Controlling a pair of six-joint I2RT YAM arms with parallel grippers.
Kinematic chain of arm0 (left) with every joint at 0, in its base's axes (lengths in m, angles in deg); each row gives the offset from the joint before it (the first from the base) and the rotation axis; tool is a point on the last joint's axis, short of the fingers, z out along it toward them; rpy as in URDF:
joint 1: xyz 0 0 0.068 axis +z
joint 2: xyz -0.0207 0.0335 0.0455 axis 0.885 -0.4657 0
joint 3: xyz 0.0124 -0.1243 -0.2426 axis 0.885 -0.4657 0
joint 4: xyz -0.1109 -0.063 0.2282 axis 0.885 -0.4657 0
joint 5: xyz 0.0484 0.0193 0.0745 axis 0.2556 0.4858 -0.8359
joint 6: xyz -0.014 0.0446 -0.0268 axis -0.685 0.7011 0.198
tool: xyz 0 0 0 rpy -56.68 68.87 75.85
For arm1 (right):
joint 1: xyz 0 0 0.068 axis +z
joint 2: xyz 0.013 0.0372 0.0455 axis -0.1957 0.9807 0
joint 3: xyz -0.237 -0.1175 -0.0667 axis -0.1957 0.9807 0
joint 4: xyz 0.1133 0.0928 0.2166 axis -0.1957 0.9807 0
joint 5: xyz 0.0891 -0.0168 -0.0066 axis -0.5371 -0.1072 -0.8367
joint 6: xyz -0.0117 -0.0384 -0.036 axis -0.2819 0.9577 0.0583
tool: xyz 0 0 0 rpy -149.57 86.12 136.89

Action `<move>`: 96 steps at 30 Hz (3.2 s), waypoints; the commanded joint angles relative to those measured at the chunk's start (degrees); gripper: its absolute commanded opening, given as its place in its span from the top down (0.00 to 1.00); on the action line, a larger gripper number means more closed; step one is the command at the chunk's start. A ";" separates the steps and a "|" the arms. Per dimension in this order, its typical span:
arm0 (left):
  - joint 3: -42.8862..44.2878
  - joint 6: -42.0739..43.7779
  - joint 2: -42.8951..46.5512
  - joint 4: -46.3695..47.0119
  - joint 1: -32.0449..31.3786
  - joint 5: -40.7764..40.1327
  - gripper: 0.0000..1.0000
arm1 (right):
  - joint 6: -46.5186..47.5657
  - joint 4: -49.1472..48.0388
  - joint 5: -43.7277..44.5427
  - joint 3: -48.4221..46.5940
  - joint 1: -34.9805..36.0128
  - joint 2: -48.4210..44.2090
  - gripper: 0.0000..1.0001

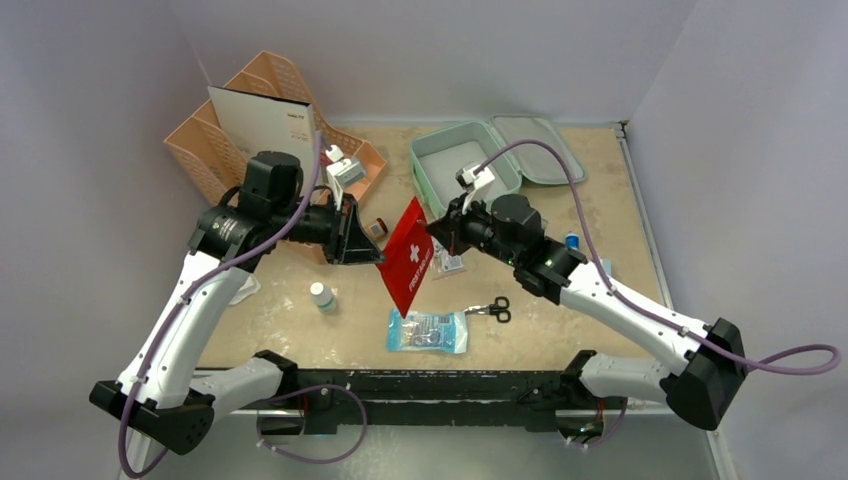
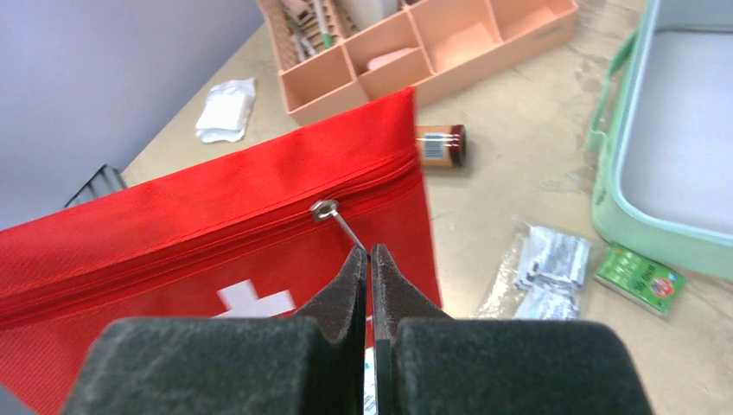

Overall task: Organize the medicine kit
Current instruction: Zip the medicine pouch, then place the medicine pouch inside the medicine box.

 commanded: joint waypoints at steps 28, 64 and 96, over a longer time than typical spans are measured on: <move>-4.63 3.65 3.21 4.42 0.04 12.02 1.00 | 12.49 15.12 -38.15 -7.76 -11.30 -4.11 0.45; -9.13 9.04 1.48 6.38 -0.05 20.07 1.00 | 28.91 23.34 -73.47 -23.77 -5.74 19.55 0.20; -6.49 4.64 7.15 13.57 -0.05 -25.56 0.28 | 12.83 23.55 -31.61 -27.11 -11.62 18.60 1.00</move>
